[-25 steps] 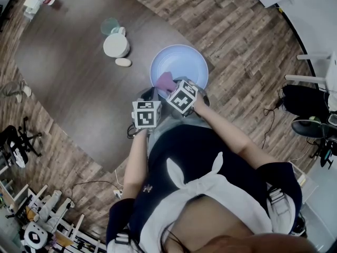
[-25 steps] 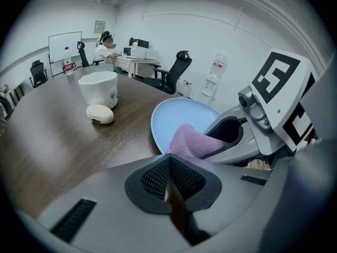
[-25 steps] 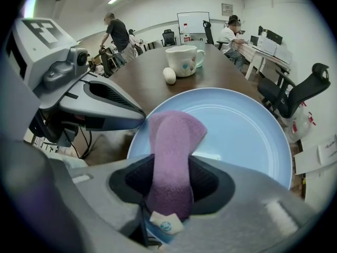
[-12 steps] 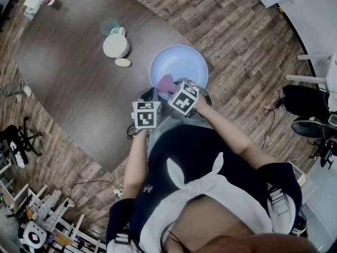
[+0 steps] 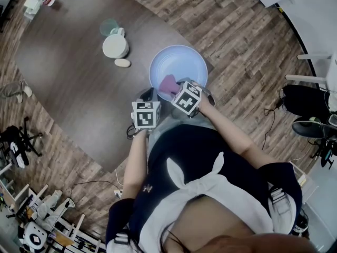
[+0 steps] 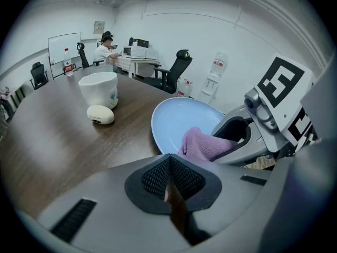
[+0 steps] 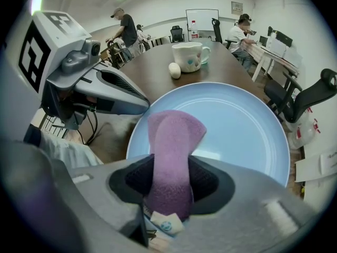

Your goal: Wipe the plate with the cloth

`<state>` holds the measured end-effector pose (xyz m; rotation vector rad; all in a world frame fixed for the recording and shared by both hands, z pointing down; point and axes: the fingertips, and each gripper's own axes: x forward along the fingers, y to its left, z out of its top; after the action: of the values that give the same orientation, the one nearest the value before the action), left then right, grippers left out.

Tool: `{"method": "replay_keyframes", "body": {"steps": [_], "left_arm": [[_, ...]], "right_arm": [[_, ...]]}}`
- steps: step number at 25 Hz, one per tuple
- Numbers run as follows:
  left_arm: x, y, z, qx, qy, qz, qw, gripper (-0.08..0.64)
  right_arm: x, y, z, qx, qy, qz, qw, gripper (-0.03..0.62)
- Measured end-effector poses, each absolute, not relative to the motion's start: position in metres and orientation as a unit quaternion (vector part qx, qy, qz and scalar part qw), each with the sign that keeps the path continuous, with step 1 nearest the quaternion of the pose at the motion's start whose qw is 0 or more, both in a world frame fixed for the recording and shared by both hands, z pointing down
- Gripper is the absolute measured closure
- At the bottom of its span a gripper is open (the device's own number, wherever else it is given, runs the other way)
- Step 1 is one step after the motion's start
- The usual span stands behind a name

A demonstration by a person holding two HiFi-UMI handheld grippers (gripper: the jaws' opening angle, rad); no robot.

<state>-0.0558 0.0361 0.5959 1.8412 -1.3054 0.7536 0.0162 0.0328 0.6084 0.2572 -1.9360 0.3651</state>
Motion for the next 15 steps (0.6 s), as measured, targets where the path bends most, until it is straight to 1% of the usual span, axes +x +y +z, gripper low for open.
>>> {"method": "replay_keyframes", "body": {"steps": [15], "left_arm": [[-0.053,0.035,0.593,0.719,-0.511,0.294,0.368,0.555]], "right_arm": [[0.033,0.023,0.607,0.12,-0.813,0.163,0.546,0.406]]}}
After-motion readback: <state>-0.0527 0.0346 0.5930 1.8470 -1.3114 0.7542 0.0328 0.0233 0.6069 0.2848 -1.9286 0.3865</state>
